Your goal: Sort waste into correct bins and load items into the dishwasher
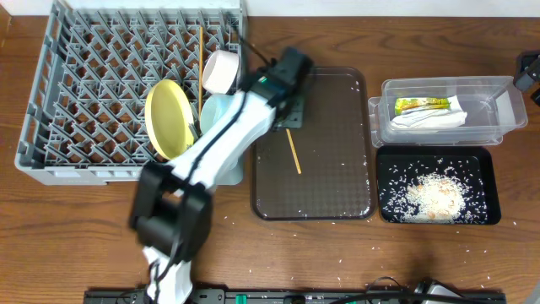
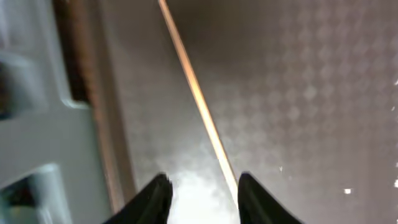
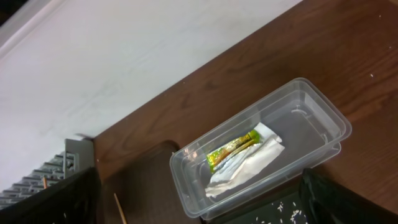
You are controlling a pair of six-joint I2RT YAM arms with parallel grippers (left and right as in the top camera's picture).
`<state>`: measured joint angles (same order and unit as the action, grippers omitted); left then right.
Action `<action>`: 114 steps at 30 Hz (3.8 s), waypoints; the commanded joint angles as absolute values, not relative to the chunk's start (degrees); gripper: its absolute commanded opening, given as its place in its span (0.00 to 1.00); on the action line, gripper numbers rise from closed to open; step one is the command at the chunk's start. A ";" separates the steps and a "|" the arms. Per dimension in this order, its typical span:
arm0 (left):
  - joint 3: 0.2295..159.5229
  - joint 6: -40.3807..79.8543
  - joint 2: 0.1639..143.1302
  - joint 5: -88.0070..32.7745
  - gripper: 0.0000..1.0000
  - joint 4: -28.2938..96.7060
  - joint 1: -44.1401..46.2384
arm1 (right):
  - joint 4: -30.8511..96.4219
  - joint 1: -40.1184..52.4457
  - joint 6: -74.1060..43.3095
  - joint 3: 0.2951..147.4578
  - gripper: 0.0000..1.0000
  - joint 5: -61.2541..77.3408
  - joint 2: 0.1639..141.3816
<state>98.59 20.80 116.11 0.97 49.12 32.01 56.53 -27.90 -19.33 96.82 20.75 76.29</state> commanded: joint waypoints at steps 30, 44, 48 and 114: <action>105.03 28.34 133.91 -5.61 0.07 52.88 32.23 | 56.60 -28.49 -19.90 97.60 0.99 20.80 76.40; 110.61 13.47 114.59 0.14 0.07 56.53 29.15 | 56.60 -28.49 -19.90 97.60 0.99 20.80 76.40; 110.61 7.55 108.36 7.70 0.07 56.45 25.56 | 56.60 -28.49 -19.90 97.60 0.99 20.80 76.40; 44.03 36.03 31.27 14.28 0.93 45.84 28.36 | 56.62 -28.49 -19.90 97.60 0.99 20.80 76.40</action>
<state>46.59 32.03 31.51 12.86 43.88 28.03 56.53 -27.90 -19.35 96.84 20.78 76.38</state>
